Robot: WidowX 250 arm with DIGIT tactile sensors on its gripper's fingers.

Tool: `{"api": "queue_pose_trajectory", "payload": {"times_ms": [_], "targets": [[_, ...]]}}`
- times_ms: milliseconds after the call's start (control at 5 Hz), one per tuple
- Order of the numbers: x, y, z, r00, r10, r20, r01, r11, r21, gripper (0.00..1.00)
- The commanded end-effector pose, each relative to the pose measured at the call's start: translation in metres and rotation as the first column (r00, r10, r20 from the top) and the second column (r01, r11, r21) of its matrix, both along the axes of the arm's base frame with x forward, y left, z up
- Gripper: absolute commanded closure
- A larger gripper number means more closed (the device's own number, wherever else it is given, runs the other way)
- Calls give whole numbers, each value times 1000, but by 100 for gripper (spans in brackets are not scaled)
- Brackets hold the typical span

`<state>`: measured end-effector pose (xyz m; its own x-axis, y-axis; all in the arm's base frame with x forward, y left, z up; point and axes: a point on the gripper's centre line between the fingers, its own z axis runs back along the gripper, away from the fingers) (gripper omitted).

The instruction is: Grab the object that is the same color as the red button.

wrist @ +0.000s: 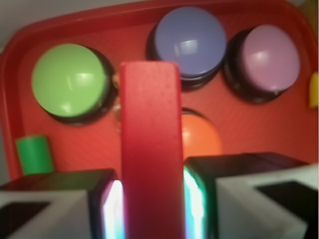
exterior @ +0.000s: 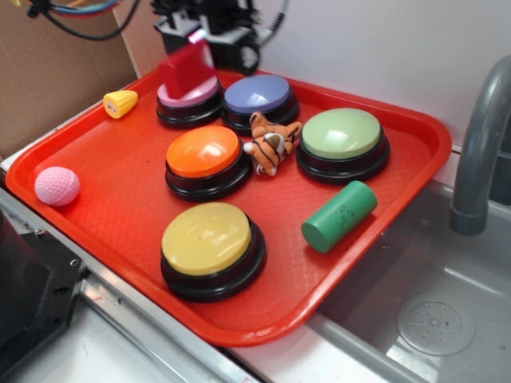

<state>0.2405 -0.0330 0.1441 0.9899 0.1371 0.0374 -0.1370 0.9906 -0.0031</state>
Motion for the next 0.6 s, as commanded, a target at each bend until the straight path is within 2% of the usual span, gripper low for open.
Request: {"api": "queue_pose_trajectory", "payload": {"times_ms": [0, 200, 400], "targets": [[4, 54, 27, 992, -83, 92, 85, 996, -18, 100], [-7, 73, 27, 990, -69, 124, 72, 997, -24, 100], [-9, 80, 26, 990, -96, 107, 100, 994, -38, 100]]}}
